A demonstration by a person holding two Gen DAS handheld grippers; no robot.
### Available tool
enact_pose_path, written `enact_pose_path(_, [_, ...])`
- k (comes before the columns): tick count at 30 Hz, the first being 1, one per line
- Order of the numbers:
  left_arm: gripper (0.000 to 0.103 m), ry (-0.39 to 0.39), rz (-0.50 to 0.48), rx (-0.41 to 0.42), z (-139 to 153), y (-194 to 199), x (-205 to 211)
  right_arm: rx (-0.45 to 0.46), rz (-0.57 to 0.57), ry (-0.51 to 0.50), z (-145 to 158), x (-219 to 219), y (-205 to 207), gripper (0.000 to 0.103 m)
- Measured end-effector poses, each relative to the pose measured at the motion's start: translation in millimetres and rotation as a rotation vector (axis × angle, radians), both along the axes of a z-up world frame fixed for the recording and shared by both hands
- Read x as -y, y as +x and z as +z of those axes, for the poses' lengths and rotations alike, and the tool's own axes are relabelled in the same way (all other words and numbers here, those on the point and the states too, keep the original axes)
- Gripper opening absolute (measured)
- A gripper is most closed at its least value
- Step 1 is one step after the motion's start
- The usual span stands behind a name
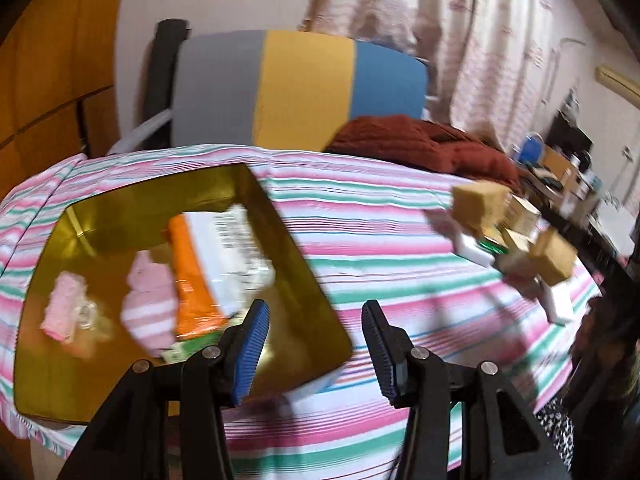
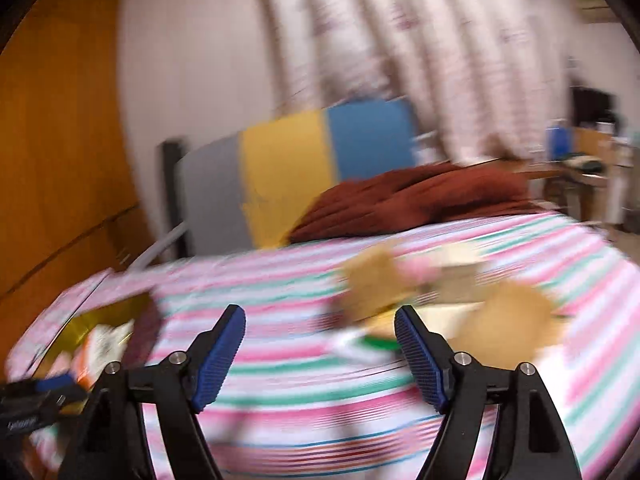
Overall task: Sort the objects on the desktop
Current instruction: 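Move back to the pile and close the left gripper on a tan sponge block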
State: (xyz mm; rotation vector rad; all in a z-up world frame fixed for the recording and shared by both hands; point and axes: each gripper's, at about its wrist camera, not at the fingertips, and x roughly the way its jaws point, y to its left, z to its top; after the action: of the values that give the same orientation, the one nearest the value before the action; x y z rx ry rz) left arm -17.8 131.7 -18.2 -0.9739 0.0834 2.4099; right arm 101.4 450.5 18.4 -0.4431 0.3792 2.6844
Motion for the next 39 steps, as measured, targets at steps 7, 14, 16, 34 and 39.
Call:
enact_pose_path(7, [0.049, -0.022, -0.073, 0.011, -2, 4, -28, -0.044, -0.22, -0.214, -8, -115, 19, 0.093])
enact_pose_path(14, [0.049, -0.009, -0.047, 0.038, -5, 1, -21, -0.008, 0.142, -0.354, -26, -61, -16, 0.09])
enact_pose_path(16, [0.049, -0.005, -0.038, 0.037, -4, 0, -18, -0.037, 0.342, -0.343, -19, -15, -26, 0.09])
enact_pose_path(34, [0.051, 0.017, -0.156, 0.069, -8, 16, -42, -0.021, 0.28, -0.324, -32, -15, 14, 0.092])
enact_pose_path(39, [0.051, 0.028, -0.254, 0.07, -1, 19, -76, 0.011, 0.161, -0.312, -48, -38, 36, 0.092])
